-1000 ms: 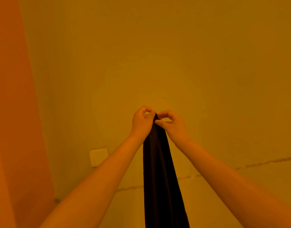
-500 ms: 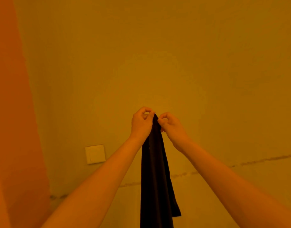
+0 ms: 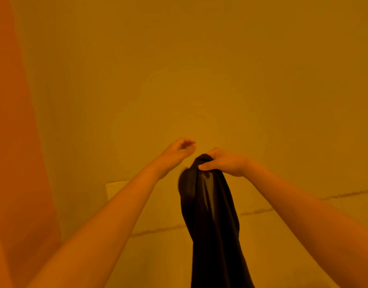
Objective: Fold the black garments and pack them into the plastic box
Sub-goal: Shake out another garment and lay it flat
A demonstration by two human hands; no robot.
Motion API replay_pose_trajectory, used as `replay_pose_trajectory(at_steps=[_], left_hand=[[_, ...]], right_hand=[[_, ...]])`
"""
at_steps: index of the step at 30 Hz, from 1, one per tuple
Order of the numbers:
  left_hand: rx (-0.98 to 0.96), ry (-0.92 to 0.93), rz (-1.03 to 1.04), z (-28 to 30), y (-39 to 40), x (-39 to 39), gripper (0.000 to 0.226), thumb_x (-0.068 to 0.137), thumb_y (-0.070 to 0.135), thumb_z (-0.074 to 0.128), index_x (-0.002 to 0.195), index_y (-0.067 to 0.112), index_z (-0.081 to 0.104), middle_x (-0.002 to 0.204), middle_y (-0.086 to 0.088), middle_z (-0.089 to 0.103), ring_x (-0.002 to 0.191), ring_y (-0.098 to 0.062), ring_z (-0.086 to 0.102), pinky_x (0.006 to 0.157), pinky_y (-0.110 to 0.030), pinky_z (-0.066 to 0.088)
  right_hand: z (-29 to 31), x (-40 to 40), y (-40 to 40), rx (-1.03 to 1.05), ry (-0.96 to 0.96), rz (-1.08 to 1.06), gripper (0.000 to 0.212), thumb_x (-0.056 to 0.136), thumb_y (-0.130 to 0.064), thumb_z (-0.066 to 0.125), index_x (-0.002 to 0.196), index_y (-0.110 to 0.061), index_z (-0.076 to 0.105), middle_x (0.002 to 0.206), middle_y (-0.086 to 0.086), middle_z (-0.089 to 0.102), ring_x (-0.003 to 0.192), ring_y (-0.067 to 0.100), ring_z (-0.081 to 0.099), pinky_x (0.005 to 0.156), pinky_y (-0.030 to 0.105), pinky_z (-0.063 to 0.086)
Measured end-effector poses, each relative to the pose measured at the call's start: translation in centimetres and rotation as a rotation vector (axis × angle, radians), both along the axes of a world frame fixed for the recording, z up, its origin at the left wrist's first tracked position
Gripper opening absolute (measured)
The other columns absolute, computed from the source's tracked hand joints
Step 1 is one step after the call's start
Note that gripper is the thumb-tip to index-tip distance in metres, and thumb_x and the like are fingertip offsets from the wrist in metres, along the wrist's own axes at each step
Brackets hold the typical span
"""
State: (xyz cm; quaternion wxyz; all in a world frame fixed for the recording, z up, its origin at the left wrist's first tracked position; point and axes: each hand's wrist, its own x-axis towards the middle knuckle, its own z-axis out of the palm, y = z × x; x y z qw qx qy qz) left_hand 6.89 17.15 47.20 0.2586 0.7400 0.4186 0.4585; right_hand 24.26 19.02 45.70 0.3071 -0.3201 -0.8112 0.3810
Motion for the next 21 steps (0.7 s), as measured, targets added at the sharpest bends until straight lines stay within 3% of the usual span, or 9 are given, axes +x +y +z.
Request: replay_pose_trajectory(at_steps=[3,6,9,12,15,18,21], left_hand=[[-0.187,-0.014,-0.279,-0.8,-0.3,0.5,0.022,0.095,0.016,0.045,0.115,0.010,0.054,0.105,-0.001,0.060,0.096,-0.009,0.057,0.082,-0.015,0.046],[-0.299,-0.081,-0.324,-1.4,0.1,0.2,0.017,0.095,0.012,0.044,0.105,0.013,0.058,0.095,0.000,0.065,0.086,-0.009,0.062,0.078,-0.019,0.049],[-0.412,-0.024,-0.407,-1.7,0.4,-0.3,0.015,0.094,0.011,0.048,0.104,0.016,0.059,0.091,0.004,0.068,0.083,-0.006,0.064,0.078,-0.020,0.050],[-0.377,0.074,-0.307,-2.0,0.7,-1.0,0.011,0.092,0.010,0.053,0.087,0.013,0.063,0.073,0.006,0.068,0.068,-0.003,0.062,0.068,-0.018,0.046],[-0.282,0.018,-0.222,-1.9,0.9,-1.7,0.024,0.094,0.008,0.047,0.073,0.012,0.059,0.058,0.010,0.064,0.055,0.001,0.058,0.056,-0.012,0.043],[-0.246,-0.041,-0.167,-1.6,1.2,-3.5,0.030,0.095,0.007,0.043,0.073,0.013,0.063,0.061,0.009,0.068,0.059,0.001,0.062,0.060,-0.010,0.047],[-0.283,-0.143,-0.137,-1.7,1.5,-5.4,0.028,0.097,0.008,0.039,0.082,0.010,0.062,0.066,0.008,0.070,0.064,-0.001,0.065,0.063,-0.013,0.051]], right_hand=[[1.0,-1.0,-0.4,0.057,-0.003,-0.033,0.015,0.088,-0.008,0.059,0.077,-0.018,0.065,0.066,-0.010,0.066,0.064,0.001,0.062,0.065,0.018,0.048],[1.1,-0.8,-0.5,0.014,-0.065,-0.023,0.008,0.086,-0.008,0.061,0.080,-0.013,0.065,0.076,0.002,0.065,0.069,0.011,0.063,0.068,0.024,0.050],[0.9,-0.3,-0.2,-0.016,-0.081,-0.031,0.010,0.085,-0.007,0.062,0.078,-0.013,0.065,0.069,-0.002,0.066,0.063,0.008,0.062,0.062,0.020,0.050],[1.2,1.2,0.0,-0.056,-0.087,-0.049,0.011,0.081,-0.010,0.067,0.071,-0.013,0.062,0.057,-0.007,0.062,0.053,0.003,0.057,0.051,0.016,0.045],[0.8,3.0,0.2,-0.150,-0.163,-0.030,0.003,0.080,-0.007,0.066,0.080,-0.010,0.065,0.064,-0.004,0.069,0.059,0.006,0.064,0.056,0.018,0.051],[-0.2,5.0,0.4,-0.144,-0.264,-0.090,0.010,0.081,-0.003,0.065,0.084,-0.012,0.068,0.071,-0.004,0.072,0.065,0.008,0.067,0.061,0.020,0.054],[-1.5,7.1,0.5,-0.120,-0.369,-0.163,0.011,0.070,-0.014,0.075,0.077,-0.019,0.069,0.067,-0.007,0.071,0.063,0.006,0.067,0.059,0.019,0.053]])
